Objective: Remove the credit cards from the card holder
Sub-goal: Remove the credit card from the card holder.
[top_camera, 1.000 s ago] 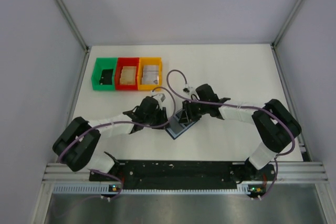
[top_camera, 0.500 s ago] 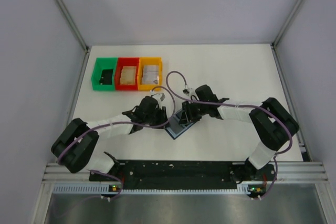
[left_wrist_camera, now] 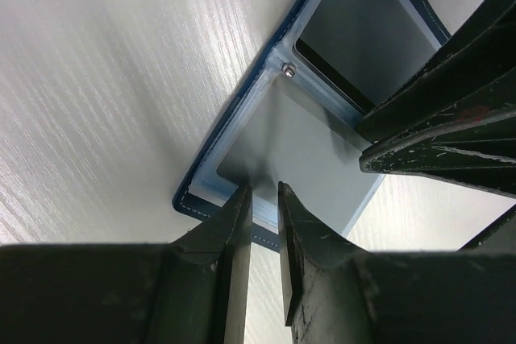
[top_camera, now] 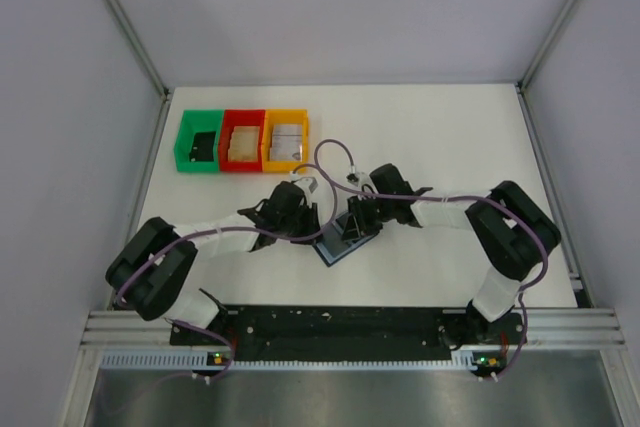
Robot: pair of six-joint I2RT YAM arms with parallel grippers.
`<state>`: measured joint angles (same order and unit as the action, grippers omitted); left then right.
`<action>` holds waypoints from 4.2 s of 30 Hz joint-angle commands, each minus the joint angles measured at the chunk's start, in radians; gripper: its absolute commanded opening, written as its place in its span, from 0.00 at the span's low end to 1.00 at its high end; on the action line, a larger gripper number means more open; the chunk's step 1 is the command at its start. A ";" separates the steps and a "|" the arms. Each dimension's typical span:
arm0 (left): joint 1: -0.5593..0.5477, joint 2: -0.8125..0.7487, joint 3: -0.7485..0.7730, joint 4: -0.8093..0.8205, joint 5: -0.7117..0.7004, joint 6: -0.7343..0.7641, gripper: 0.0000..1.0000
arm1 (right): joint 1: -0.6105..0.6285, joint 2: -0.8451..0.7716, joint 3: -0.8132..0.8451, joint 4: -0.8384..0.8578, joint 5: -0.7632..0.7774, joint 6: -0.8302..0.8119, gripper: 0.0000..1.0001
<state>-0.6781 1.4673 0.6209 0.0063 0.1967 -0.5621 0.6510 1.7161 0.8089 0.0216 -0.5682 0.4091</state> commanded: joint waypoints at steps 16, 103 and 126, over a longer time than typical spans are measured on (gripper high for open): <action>0.011 -0.266 -0.082 0.015 -0.123 -0.067 0.35 | 0.137 -0.179 0.056 -0.172 0.361 -0.190 0.48; 0.130 -0.585 -0.244 -0.014 -0.115 -0.065 0.76 | 0.392 -0.059 0.378 -0.457 0.824 -0.339 0.00; 0.129 -0.679 -0.280 -0.043 -0.226 -0.087 0.77 | 0.449 0.128 0.406 -0.460 0.774 -0.346 0.38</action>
<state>-0.5449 0.7921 0.3355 -0.0917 -0.0349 -0.6609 1.0893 1.8095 1.1748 -0.4343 0.1967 0.0578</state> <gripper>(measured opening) 0.768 0.375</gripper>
